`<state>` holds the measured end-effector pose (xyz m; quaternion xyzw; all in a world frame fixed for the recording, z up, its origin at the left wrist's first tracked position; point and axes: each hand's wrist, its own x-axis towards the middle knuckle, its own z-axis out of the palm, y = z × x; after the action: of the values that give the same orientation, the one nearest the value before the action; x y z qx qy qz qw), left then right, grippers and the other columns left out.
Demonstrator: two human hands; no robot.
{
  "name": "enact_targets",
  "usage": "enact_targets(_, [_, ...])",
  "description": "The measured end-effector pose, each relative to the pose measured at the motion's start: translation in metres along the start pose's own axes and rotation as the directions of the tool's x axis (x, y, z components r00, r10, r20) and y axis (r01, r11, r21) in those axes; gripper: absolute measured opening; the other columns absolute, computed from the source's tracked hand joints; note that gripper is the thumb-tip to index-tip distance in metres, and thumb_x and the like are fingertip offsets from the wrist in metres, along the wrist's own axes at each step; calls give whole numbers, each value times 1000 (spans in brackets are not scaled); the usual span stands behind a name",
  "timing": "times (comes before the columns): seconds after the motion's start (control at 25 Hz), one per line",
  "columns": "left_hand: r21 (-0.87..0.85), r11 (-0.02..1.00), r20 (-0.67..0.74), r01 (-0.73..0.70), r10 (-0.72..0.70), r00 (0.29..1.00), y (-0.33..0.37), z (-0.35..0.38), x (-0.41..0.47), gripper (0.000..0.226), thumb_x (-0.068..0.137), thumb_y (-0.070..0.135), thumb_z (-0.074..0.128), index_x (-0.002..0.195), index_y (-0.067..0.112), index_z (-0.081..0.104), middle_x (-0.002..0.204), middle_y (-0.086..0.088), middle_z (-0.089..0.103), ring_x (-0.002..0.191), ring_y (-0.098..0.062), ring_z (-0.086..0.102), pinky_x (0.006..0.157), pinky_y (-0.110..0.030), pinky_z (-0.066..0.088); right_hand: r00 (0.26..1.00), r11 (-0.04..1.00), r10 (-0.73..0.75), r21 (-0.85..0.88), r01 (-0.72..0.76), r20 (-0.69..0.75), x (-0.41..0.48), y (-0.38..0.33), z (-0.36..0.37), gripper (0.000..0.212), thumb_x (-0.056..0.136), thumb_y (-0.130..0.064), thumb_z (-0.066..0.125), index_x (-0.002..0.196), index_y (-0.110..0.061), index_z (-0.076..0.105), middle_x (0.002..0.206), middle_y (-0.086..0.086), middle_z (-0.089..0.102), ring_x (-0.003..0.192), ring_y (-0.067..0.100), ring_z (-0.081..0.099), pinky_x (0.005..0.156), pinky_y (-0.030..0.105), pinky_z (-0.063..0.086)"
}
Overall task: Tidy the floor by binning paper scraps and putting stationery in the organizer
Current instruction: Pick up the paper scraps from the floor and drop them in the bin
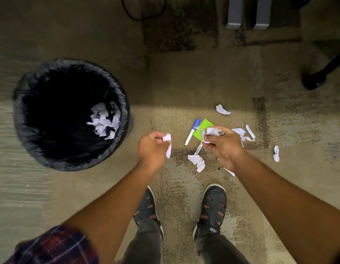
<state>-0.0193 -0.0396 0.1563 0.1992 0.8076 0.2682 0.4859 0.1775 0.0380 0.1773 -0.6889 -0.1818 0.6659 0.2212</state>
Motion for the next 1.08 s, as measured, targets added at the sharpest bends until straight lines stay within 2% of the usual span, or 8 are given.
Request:
enact_targets(0.08, [-127,992,-37,12,-17,999,14,-30,-17,18,88,3,77,86,19,69,68,2,68,51,-4,61,53,-20,48,996,999,-19,38,16,90,-26,-12,38,26,88,19,65,98,-5,65,89,9,67,80,20,70,75,34,60])
enact_targets(0.28, [-364,930,-172,41,-110,979,31,-118,-40,10,91,8,76,100,10,74,84,-17,77,69,-19,68,68,-35,54,965,994,-30,105,2,262,-75,-26,142,31,86,21,65,94,-8,66,85,6,70,72,12,73,62,25,62])
enact_targets(0.4, [-442,895,-248,54,-180,952,37,-161,-34,9,94,11,73,103,15,73,89,-11,78,78,-20,73,69,-43,66,947,1000,-11,30,2,321,-89,-24,199,29,87,16,68,94,-12,70,83,3,73,71,13,71,61,24,60])
enact_targets(0.48, [-455,886,-269,91,-234,934,35,-183,-25,13,96,12,71,109,14,72,95,-8,76,85,-22,75,69,-43,69,938,999,25,-35,-13,346,-95,-20,228,26,90,9,69,101,-15,72,90,3,76,69,12,74,61,25,60])
enact_targets(0.6, [-473,868,-264,154,-306,915,30,-203,-12,20,96,13,68,116,16,69,106,-8,76,94,-22,77,72,-44,69,932,988,103,-145,-55,347,-100,-14,253,36,96,-3,66,128,-21,65,116,8,75,94,24,76,74,38,66])
enact_targets(0.76, [-489,857,-297,162,-338,893,30,-214,-5,21,95,15,67,116,21,69,106,0,76,95,-15,72,83,-45,64,943,976,125,-208,-62,307,-104,-16,255,48,100,-12,63,145,-27,52,118,2,65,105,26,69,80,43,67])
enact_targets(0.96, [-427,899,-346,95,-260,902,39,-206,-9,25,94,16,69,119,19,70,107,0,76,96,-15,73,96,-48,63,951,987,117,-138,-80,286,-104,-22,235,44,100,-12,62,142,-23,57,117,3,70,108,28,71,88,45,65])
enact_targets(1.08, [-331,943,-407,-27,-117,906,56,-187,-11,27,93,15,68,120,21,69,110,1,75,101,-17,74,97,-50,61,958,995,61,-94,-36,280,-100,-25,217,33,99,-15,63,129,-27,64,111,-1,73,103,23,73,71,35,65])
